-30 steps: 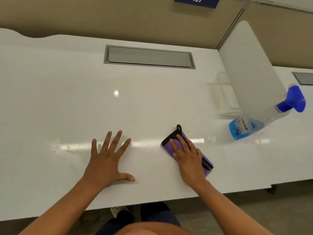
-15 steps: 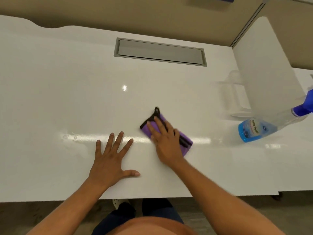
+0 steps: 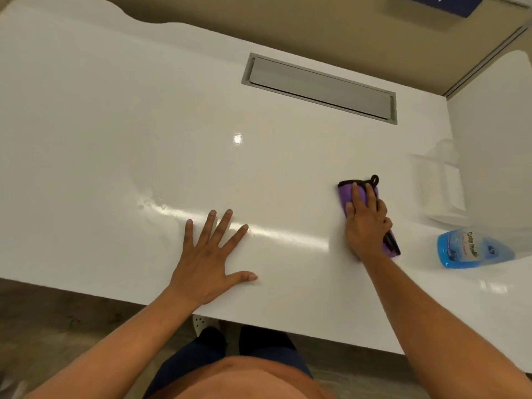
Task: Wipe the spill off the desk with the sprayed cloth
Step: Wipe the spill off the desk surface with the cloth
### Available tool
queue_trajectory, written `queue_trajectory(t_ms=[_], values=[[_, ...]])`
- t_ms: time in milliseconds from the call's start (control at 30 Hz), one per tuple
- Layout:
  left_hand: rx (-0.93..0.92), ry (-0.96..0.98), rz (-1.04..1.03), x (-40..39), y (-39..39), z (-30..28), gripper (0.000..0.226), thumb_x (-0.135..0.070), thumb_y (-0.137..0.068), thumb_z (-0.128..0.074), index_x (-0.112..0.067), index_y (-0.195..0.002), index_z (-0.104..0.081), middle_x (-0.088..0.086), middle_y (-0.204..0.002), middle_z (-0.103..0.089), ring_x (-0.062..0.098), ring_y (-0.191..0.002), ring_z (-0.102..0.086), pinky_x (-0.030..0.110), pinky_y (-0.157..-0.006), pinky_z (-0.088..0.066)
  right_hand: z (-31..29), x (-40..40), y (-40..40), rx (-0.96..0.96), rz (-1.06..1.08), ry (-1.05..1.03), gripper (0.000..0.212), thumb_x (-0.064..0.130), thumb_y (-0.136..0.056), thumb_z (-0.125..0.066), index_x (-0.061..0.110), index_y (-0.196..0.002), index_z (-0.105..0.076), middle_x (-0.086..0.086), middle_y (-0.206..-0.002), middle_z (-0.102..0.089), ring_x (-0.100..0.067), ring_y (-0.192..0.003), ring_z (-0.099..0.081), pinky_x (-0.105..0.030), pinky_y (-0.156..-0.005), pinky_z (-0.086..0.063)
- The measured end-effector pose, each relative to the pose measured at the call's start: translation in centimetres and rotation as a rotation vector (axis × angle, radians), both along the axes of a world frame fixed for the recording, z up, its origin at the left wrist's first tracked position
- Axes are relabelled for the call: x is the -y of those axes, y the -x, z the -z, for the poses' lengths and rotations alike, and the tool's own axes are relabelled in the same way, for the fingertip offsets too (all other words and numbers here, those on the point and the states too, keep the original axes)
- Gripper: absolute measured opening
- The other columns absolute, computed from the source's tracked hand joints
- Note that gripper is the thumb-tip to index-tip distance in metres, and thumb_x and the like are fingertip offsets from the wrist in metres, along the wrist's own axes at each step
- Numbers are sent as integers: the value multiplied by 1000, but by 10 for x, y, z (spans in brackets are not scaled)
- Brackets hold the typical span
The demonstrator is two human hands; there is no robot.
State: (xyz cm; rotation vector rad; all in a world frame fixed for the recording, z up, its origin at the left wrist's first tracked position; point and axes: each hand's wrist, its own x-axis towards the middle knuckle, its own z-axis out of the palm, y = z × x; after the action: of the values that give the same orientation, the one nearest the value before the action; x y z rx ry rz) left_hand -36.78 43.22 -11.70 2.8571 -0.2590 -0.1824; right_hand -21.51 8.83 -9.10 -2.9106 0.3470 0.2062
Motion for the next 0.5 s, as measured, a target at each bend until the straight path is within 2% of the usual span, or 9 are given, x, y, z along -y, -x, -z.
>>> queue_trajectory(t_ms=[133,267,433,500], values=[[40,-21,-43,-8,10,3,102,-99,-90,-26,-42,-173,-10,0,-185,6,30,-170,11,72,-131,4,1,-78,-27,8,-188,11,54,39,-111,-33,37,-163,-23,0,-174,-16,-38,-148,-28,-61,-112,-29],[35,-33,-81,-15,16,9,100,-97,-91,-25,-40,-173,-14,2,-185,3,32,-170,7,73,-131,-1,6,-152,29,-13,-498,13,55,40,-111,-34,39,-164,-20,3,-175,-16,-35,-150,-27,-56,-114,-30],[49,-24,-132,-23,23,15,98,-96,-92,-26,-41,-173,-15,1,-185,2,30,-170,7,71,-132,0,7,-126,117,-51,-624,0,56,42,-111,-29,45,-164,-10,9,-175,-11,-26,-158,-18,-53,-124,-25],[48,-20,-159,-29,27,17,97,-95,-93,-26,-41,-173,-15,1,-185,1,30,-170,6,71,-132,-2,4,-97,132,-87,-650,30,55,45,-110,-26,45,-163,-14,10,-175,-12,-24,-157,-19,-51,-124,-26]])
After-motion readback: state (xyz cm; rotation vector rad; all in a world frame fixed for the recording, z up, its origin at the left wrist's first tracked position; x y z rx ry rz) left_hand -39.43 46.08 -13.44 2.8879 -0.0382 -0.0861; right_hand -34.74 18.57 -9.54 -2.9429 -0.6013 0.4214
